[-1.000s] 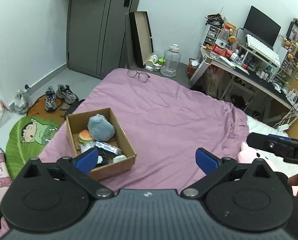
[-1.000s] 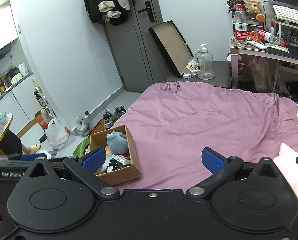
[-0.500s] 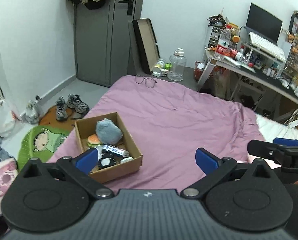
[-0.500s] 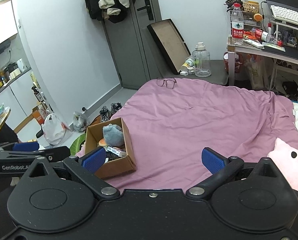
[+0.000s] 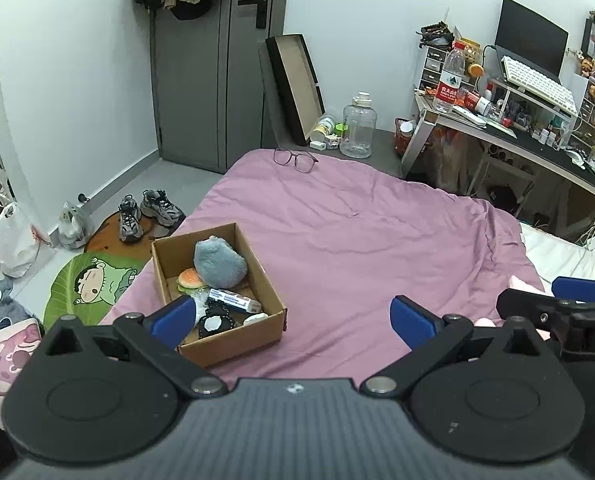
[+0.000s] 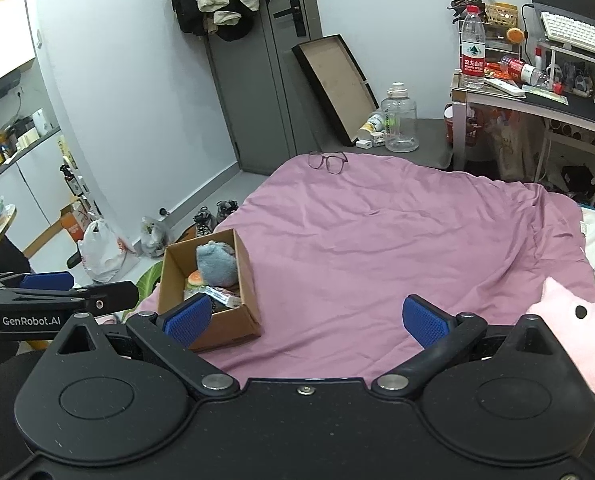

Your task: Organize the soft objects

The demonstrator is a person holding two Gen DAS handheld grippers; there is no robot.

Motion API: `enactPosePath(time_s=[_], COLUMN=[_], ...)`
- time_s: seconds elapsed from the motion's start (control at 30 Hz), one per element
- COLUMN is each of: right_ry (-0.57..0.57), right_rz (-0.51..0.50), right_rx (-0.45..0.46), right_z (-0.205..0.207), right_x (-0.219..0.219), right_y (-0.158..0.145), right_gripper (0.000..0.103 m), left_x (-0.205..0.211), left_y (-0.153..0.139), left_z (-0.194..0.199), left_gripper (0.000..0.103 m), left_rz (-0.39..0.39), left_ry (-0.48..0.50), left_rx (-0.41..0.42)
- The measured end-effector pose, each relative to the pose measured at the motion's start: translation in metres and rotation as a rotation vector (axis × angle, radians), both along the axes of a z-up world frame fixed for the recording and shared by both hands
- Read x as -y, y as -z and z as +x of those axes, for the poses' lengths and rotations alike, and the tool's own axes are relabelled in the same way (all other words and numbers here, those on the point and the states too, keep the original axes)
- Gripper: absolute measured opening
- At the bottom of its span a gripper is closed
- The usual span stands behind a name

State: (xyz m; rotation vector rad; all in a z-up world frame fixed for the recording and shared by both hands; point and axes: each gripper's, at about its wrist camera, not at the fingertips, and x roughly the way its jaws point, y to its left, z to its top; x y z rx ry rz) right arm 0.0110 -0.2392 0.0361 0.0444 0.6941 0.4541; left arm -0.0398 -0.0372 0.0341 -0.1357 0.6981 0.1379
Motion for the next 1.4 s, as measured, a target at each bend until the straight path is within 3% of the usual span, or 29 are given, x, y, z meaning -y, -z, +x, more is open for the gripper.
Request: enactPosePath(time_s=[1.4], right_ry=[0.034], right_rz=[-0.06], right_rx=[0.006], right_z=[0.0009], right_x=[-0.0023], right_y=[0.0003], right_gripper=[0.103], left_x=[0.0028], left_y=[0.0023], left_z=[0.0045], left_gripper=[0.102], left_rz=[0.003], left_ry=[0.008], left_rx=[-0.018])
